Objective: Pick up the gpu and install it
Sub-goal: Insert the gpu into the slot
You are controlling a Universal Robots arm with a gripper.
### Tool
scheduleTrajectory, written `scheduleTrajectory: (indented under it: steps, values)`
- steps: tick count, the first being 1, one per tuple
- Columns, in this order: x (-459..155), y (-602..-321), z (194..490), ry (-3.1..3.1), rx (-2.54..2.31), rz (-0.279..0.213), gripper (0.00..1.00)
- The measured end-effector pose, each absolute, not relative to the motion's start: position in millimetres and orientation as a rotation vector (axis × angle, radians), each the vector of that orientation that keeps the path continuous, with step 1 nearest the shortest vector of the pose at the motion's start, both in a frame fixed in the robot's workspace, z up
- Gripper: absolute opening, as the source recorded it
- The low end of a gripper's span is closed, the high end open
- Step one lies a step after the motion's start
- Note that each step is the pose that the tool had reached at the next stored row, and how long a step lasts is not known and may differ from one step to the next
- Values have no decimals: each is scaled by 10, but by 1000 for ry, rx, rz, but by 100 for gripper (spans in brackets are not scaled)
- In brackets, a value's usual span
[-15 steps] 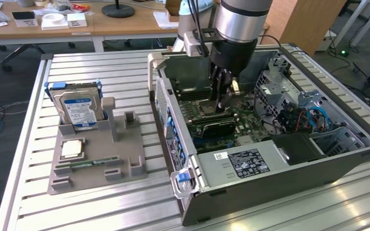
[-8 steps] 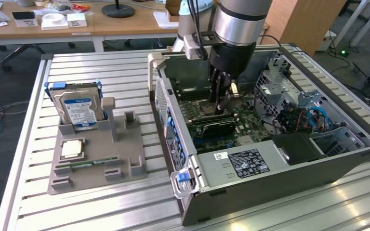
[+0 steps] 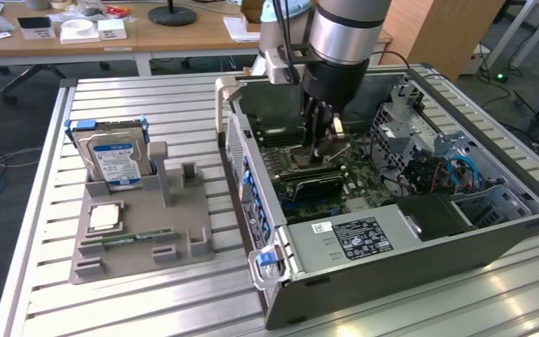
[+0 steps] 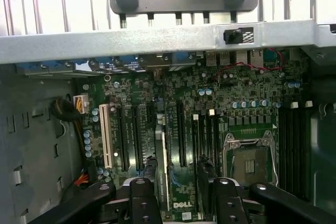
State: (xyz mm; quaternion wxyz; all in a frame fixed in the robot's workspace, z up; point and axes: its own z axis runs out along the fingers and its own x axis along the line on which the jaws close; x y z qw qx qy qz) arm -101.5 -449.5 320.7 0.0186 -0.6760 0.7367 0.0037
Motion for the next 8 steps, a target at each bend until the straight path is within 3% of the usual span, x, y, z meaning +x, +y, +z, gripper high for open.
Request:
scheduleTrajectory:
  steps: [8]
  values:
    - [-1014,-4429,3191,2284,-2096,18,45]
